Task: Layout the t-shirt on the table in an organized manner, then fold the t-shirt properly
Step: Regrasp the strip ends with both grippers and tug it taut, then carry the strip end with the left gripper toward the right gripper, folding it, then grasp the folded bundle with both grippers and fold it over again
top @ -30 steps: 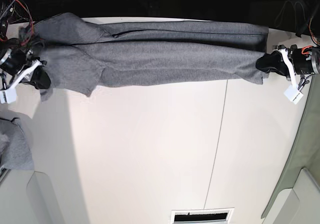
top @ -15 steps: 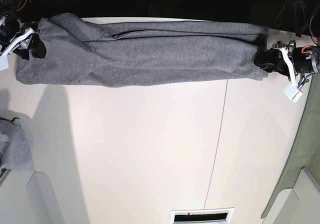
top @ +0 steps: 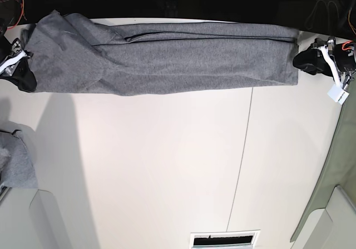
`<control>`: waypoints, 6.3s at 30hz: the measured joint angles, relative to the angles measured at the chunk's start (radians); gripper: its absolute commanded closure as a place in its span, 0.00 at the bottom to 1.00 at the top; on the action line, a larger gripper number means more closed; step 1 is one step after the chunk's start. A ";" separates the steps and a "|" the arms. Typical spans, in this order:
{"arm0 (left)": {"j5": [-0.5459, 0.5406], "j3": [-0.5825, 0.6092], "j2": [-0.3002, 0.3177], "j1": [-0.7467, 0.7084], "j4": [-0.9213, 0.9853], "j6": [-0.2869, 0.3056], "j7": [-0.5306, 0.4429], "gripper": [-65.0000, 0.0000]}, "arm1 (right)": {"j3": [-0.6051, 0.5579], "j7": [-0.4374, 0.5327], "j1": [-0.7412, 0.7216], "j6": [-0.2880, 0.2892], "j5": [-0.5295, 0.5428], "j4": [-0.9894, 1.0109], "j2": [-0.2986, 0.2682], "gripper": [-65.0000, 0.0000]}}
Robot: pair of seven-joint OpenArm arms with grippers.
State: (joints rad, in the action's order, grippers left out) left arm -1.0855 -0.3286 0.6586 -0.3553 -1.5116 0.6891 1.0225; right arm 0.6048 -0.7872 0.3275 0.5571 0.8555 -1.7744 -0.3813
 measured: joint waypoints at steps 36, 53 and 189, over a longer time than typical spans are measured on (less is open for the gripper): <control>0.228 -0.014 -0.254 -0.026 0.087 -0.075 -0.185 0.44 | -0.280 0.121 -0.037 -0.003 -0.183 0.283 0.002 1.00; 0.359 0.006 -0.222 0.159 0.093 -0.082 -0.185 1.00 | -0.249 0.109 -0.098 -0.003 -0.121 0.277 -0.004 1.00; 0.280 0.176 -0.471 0.149 -0.130 0.000 -0.129 0.69 | -0.514 0.040 -0.384 -0.007 -0.294 0.037 0.293 0.44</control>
State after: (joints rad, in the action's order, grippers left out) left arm -0.8055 -0.1528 0.1875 -0.2062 -1.6413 0.6888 0.8932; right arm 0.0910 -0.7475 -0.0566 0.5499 0.5613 -1.7374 -0.0883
